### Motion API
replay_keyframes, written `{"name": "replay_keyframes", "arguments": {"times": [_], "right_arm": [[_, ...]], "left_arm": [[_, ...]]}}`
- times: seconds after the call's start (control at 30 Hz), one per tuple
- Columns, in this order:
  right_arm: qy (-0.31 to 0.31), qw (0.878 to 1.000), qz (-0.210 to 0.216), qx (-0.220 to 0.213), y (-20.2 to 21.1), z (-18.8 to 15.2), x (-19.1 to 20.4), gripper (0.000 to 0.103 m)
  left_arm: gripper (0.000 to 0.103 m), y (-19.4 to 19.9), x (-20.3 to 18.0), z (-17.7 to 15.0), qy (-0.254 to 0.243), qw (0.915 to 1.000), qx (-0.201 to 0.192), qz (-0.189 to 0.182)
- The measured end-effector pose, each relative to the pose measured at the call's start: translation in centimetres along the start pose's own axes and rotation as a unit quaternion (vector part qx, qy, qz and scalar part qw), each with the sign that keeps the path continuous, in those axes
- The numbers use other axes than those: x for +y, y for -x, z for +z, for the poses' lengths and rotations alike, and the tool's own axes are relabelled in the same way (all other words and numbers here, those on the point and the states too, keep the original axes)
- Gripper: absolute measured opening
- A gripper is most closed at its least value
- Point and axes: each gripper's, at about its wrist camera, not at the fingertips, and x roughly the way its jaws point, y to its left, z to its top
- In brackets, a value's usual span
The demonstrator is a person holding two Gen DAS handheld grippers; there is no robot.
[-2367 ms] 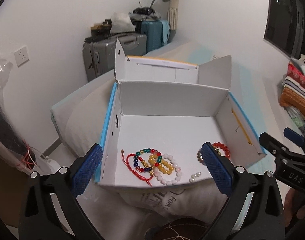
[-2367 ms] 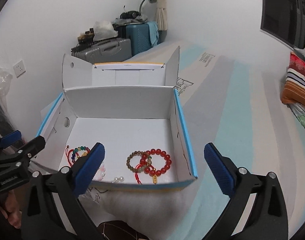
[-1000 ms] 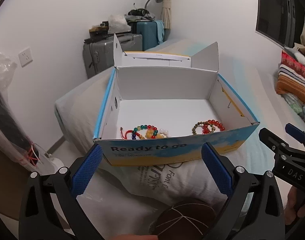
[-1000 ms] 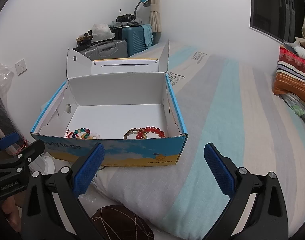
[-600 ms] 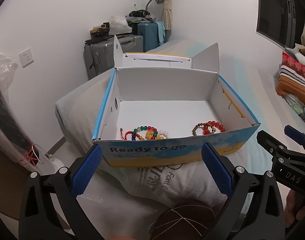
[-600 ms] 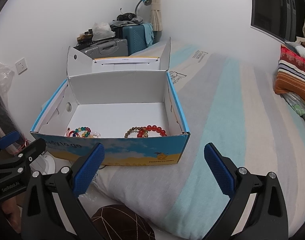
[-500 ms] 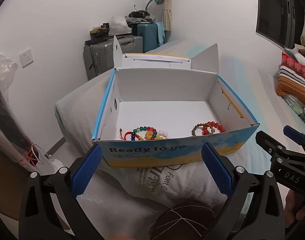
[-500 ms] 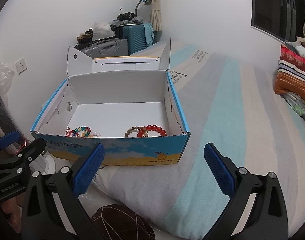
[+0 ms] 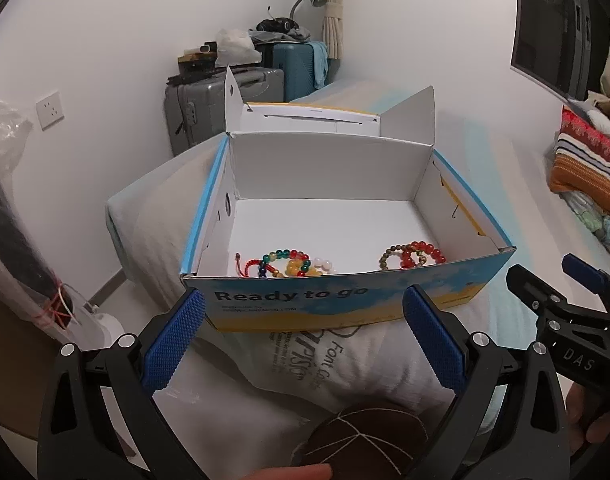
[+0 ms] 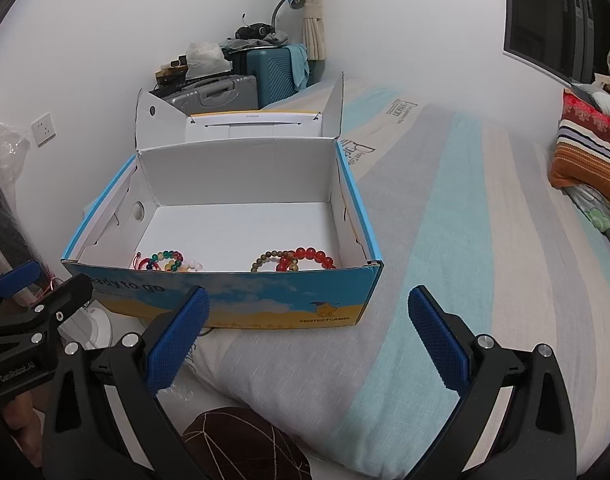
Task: Organize jewelry
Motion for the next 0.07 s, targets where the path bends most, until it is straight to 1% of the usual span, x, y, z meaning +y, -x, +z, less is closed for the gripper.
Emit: {"name": "replay_keyframes", "arguments": {"times": [0.07], "right_arm": [[0.0,1.0,0.0,0.0,-0.02,-0.03,0.02,0.096]], "left_arm": [[0.097,-0.03,-0.03,-0.01,0.001,1.0,0.001,0.001]]}}
